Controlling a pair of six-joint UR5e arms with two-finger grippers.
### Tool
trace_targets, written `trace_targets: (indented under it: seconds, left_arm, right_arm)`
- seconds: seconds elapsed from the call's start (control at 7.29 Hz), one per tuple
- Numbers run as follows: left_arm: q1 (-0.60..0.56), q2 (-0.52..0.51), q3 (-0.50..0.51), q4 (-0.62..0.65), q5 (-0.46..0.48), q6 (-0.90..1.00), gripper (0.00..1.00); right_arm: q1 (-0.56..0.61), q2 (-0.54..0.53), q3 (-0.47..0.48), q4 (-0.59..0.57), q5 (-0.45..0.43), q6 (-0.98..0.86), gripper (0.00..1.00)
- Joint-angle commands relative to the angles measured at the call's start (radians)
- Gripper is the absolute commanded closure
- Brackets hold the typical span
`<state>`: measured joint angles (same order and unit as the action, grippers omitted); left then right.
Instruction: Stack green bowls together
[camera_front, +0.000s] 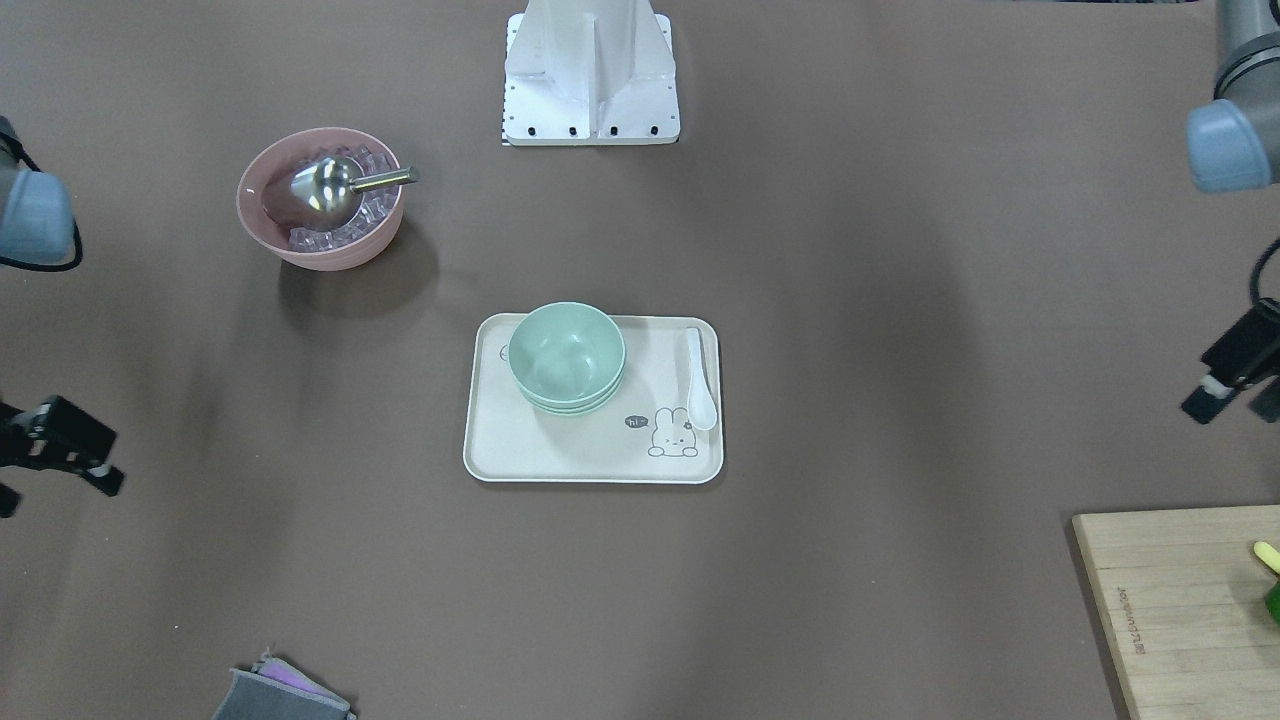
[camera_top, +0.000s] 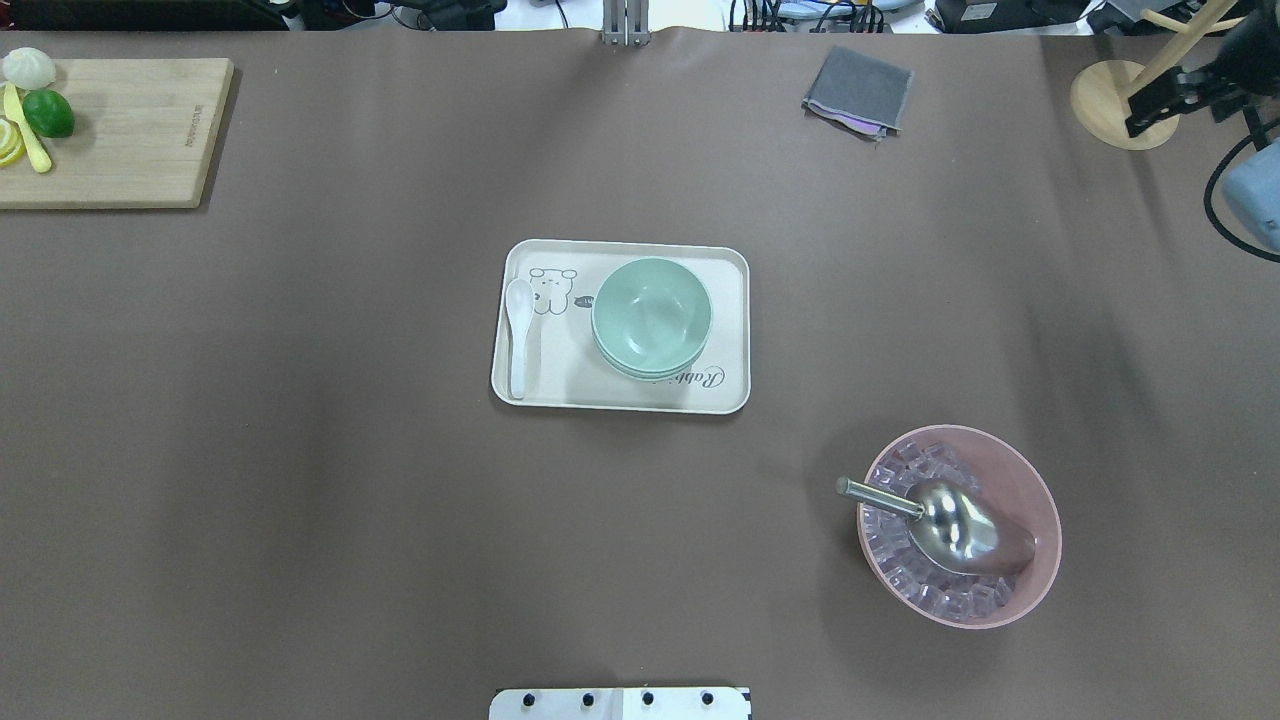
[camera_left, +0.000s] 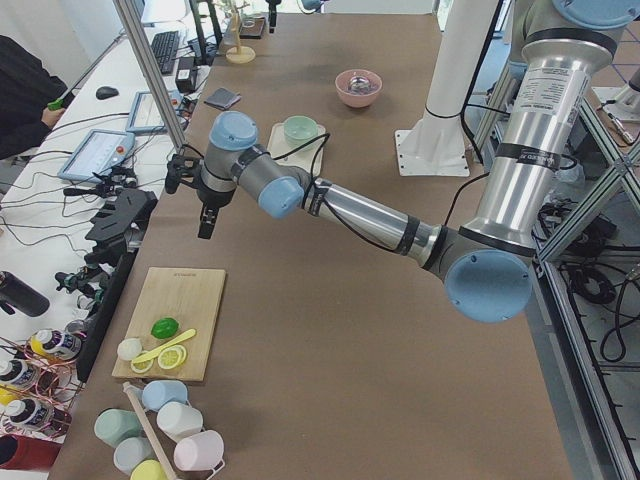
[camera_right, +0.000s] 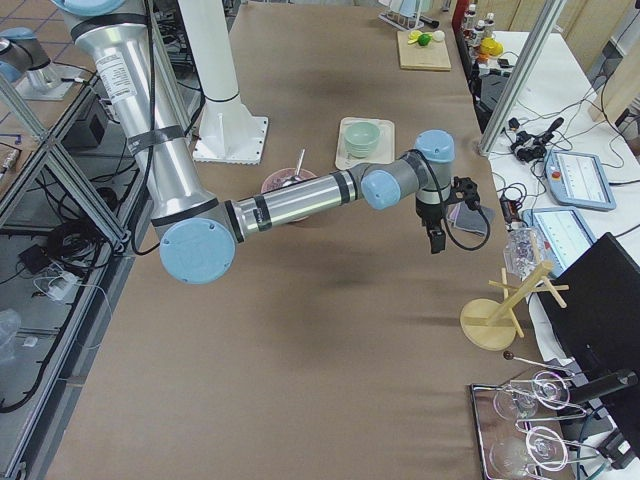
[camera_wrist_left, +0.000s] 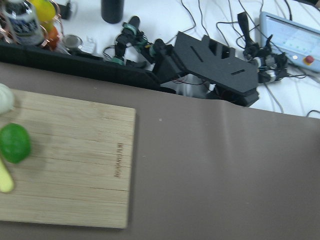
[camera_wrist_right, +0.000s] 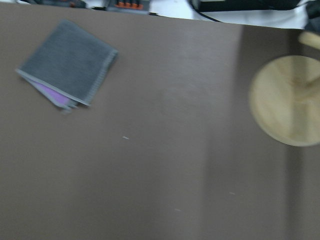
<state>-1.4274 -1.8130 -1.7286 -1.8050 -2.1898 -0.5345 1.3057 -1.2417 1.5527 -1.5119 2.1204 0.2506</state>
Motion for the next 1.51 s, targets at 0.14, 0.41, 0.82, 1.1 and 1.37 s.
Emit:
trace_targets:
  seconds: [0.14,0.41,0.82,1.1,1.37]
  left_arm:
    - [-0.085,0.05,-0.004,0.371,-0.038,0.419,0.02]
    - [-0.146,0.122,0.003,0.317,-0.127,0.421,0.02]
    - [-0.169,0.182,0.0,0.215,-0.133,0.427,0.02]
    - [-0.168,0.243,0.045,0.117,-0.124,0.424,0.02]
    - [-0.166,0.23,0.095,0.096,-0.124,0.415,0.02]
  right_arm:
    - [0.123,-0.095,0.006,-0.268,-0.012,-0.395,0.0]
    - [0.17,-0.171,0.007,-0.204,0.042,-0.393,0.0]
    - [0.185,-0.301,0.0,0.084,0.07,-0.364,0.0]
    - [0.185,-0.352,-0.043,0.241,0.064,-0.352,0.0]
    - [0.184,-0.306,-0.108,0.205,0.111,-0.323,0.0]
